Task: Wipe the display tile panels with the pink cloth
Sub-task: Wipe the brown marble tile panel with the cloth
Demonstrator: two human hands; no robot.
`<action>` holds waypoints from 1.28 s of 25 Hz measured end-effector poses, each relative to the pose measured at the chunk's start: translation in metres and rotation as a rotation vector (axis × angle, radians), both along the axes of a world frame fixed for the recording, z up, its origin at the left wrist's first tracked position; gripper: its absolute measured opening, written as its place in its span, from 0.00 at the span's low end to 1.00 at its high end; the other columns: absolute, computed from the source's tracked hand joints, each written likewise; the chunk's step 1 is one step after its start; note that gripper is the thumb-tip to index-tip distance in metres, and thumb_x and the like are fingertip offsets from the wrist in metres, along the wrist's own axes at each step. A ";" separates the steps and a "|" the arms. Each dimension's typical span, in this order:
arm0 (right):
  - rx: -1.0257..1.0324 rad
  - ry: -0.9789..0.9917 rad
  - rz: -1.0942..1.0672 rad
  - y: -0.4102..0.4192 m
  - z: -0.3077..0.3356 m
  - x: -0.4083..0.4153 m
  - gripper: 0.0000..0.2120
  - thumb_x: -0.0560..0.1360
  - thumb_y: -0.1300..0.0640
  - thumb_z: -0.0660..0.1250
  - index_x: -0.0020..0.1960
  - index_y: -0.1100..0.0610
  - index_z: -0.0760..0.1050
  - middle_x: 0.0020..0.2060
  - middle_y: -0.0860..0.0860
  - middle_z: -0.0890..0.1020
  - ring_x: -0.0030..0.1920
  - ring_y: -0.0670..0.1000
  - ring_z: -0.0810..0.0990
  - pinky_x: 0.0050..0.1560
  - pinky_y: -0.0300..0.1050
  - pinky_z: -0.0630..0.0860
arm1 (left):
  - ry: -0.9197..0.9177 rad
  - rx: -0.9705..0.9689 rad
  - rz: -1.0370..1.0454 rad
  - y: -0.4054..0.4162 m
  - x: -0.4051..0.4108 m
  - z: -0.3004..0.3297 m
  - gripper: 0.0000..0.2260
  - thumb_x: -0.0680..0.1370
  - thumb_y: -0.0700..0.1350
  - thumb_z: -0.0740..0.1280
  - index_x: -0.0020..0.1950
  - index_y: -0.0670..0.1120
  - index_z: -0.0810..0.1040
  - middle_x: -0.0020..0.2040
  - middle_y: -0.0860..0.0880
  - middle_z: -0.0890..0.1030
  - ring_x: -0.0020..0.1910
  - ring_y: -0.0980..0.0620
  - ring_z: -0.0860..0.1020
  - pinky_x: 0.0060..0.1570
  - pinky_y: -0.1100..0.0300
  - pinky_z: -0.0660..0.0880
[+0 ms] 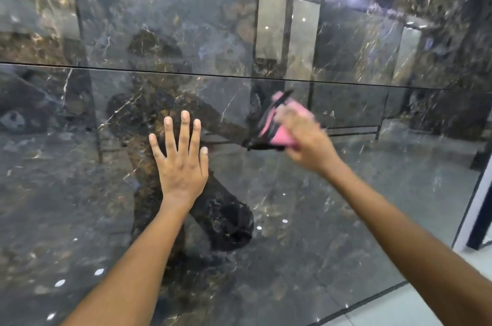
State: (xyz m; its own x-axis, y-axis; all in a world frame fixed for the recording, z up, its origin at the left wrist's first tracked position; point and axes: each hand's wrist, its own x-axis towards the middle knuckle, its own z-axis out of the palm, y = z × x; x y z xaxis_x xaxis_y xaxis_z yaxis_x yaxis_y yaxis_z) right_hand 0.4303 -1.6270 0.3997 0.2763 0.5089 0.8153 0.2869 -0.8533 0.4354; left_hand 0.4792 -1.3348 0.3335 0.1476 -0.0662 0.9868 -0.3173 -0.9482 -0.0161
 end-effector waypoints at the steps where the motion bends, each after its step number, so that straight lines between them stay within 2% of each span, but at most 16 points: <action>1: 0.279 -0.010 -0.023 -0.025 0.018 -0.003 0.39 0.64 0.66 0.68 0.74 0.61 0.63 0.72 0.60 0.67 0.74 0.58 0.61 0.76 0.47 0.54 | 0.003 -0.014 -0.010 0.001 -0.001 0.001 0.25 0.84 0.51 0.49 0.81 0.47 0.52 0.80 0.47 0.51 0.79 0.45 0.40 0.74 0.41 0.37; 3: 0.875 0.015 0.002 -0.053 0.031 -0.008 0.38 0.68 0.61 0.62 0.77 0.60 0.57 0.75 0.60 0.60 0.77 0.58 0.54 0.76 0.50 0.53 | 0.014 -0.164 -0.086 -0.006 -0.009 0.003 0.25 0.82 0.47 0.56 0.79 0.46 0.59 0.79 0.46 0.57 0.79 0.44 0.47 0.75 0.43 0.37; 4: 0.978 0.008 -0.002 -0.056 0.021 -0.009 0.38 0.68 0.60 0.62 0.77 0.61 0.56 0.75 0.62 0.60 0.77 0.60 0.55 0.75 0.53 0.56 | 0.009 -0.259 -0.131 -0.018 -0.015 0.003 0.24 0.80 0.45 0.58 0.77 0.46 0.62 0.79 0.46 0.59 0.78 0.42 0.50 0.74 0.44 0.36; 5: 0.833 -0.028 -0.051 -0.052 0.004 -0.007 0.39 0.67 0.61 0.63 0.77 0.62 0.57 0.74 0.64 0.61 0.75 0.62 0.57 0.73 0.56 0.60 | 0.011 -0.317 -0.172 -0.035 -0.022 0.001 0.23 0.80 0.45 0.58 0.76 0.45 0.63 0.78 0.45 0.60 0.78 0.41 0.52 0.74 0.45 0.36; 8: -0.399 -0.003 -0.053 -0.055 -0.037 -0.005 0.38 0.67 0.58 0.65 0.76 0.58 0.60 0.73 0.57 0.67 0.73 0.59 0.64 0.66 0.60 0.67 | 0.091 -0.223 -0.218 -0.097 -0.033 -0.016 0.26 0.81 0.50 0.55 0.79 0.49 0.56 0.80 0.46 0.55 0.78 0.38 0.50 0.74 0.41 0.38; 9: -0.566 -0.038 -0.044 -0.068 -0.018 0.000 0.37 0.66 0.57 0.64 0.75 0.58 0.61 0.73 0.56 0.67 0.73 0.58 0.65 0.66 0.59 0.67 | 0.124 -0.208 -0.164 -0.113 -0.029 -0.024 0.27 0.81 0.52 0.54 0.80 0.51 0.51 0.81 0.48 0.49 0.78 0.39 0.48 0.74 0.39 0.39; 12: -0.009 -0.185 0.039 -0.107 0.061 0.010 0.34 0.64 0.63 0.65 0.71 0.61 0.70 0.70 0.59 0.71 0.71 0.61 0.69 0.67 0.55 0.68 | 0.125 -0.261 0.006 -0.127 -0.008 -0.030 0.31 0.81 0.53 0.54 0.80 0.54 0.43 0.80 0.52 0.39 0.78 0.38 0.46 0.74 0.39 0.39; 15: 0.330 -0.222 0.114 -0.136 0.042 0.013 0.33 0.64 0.66 0.64 0.70 0.63 0.70 0.69 0.59 0.72 0.71 0.62 0.67 0.69 0.52 0.63 | 0.109 -0.271 0.052 -0.132 -0.005 -0.033 0.31 0.81 0.52 0.55 0.81 0.52 0.44 0.81 0.48 0.47 0.77 0.36 0.49 0.74 0.38 0.42; 17: 0.163 -0.116 0.157 -0.129 -0.045 0.017 0.33 0.66 0.65 0.62 0.72 0.63 0.66 0.69 0.62 0.71 0.66 0.65 0.72 0.66 0.54 0.63 | 0.109 -0.271 0.050 -0.132 -0.005 -0.038 0.30 0.81 0.52 0.56 0.81 0.50 0.49 0.80 0.44 0.54 0.77 0.36 0.50 0.74 0.39 0.43; 19: -0.376 0.070 0.218 -0.124 -0.126 0.009 0.33 0.67 0.64 0.63 0.72 0.61 0.65 0.70 0.58 0.70 0.67 0.61 0.71 0.66 0.55 0.64 | 0.126 -0.266 0.063 -0.131 -0.005 -0.040 0.29 0.81 0.52 0.56 0.80 0.49 0.51 0.79 0.43 0.56 0.77 0.35 0.50 0.74 0.39 0.42; 21: -0.737 0.234 0.272 -0.134 -0.132 0.008 0.32 0.66 0.68 0.68 0.70 0.59 0.71 0.71 0.52 0.70 0.68 0.54 0.68 0.63 0.55 0.72 | 0.141 -0.261 0.086 -0.130 -0.007 -0.036 0.29 0.81 0.52 0.56 0.80 0.49 0.51 0.79 0.42 0.56 0.77 0.35 0.50 0.74 0.40 0.42; 23: -0.540 0.202 0.308 -0.151 -0.085 0.013 0.32 0.64 0.73 0.68 0.68 0.60 0.73 0.68 0.54 0.73 0.63 0.55 0.73 0.57 0.54 0.76 | 0.158 -0.257 0.092 -0.131 -0.009 -0.034 0.28 0.81 0.52 0.56 0.80 0.48 0.52 0.79 0.42 0.56 0.77 0.35 0.51 0.74 0.41 0.41; 26: 0.209 -0.072 0.208 -0.177 -0.010 0.010 0.31 0.66 0.70 0.64 0.69 0.62 0.70 0.68 0.60 0.73 0.68 0.63 0.70 0.67 0.57 0.67 | 0.159 -0.247 0.090 -0.131 -0.013 -0.039 0.27 0.82 0.53 0.53 0.80 0.48 0.53 0.79 0.42 0.56 0.77 0.34 0.51 0.75 0.41 0.41; 28: 0.418 -0.124 0.149 -0.171 -0.031 0.010 0.32 0.66 0.67 0.63 0.70 0.64 0.68 0.71 0.59 0.69 0.72 0.61 0.64 0.71 0.58 0.62 | 0.149 -0.243 0.080 -0.133 -0.012 -0.038 0.26 0.83 0.54 0.52 0.80 0.48 0.53 0.79 0.42 0.56 0.77 0.34 0.51 0.75 0.42 0.41; 30: 0.193 -0.034 0.132 -0.149 -0.116 0.013 0.33 0.67 0.64 0.60 0.72 0.61 0.65 0.71 0.57 0.68 0.69 0.59 0.67 0.65 0.59 0.66 | 0.122 -0.242 0.073 -0.133 -0.010 -0.034 0.26 0.83 0.54 0.51 0.80 0.48 0.53 0.79 0.42 0.57 0.77 0.34 0.52 0.75 0.42 0.41; 32: -0.354 0.128 0.147 -0.137 -0.209 0.007 0.35 0.68 0.64 0.65 0.74 0.56 0.61 0.72 0.51 0.69 0.70 0.56 0.68 0.65 0.58 0.67 | 0.093 -0.253 0.076 -0.133 -0.007 -0.036 0.26 0.83 0.54 0.51 0.80 0.47 0.55 0.79 0.41 0.57 0.77 0.34 0.52 0.75 0.42 0.42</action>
State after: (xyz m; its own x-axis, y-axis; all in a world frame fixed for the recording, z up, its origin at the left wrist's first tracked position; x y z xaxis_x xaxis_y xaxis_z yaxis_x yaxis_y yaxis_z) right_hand 0.4372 -1.7642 0.1910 0.2680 0.7938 0.5459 0.4657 -0.6028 0.6479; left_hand 0.4717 -1.4680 0.2979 0.2335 0.1952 0.9526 -0.2345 -0.9394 0.2500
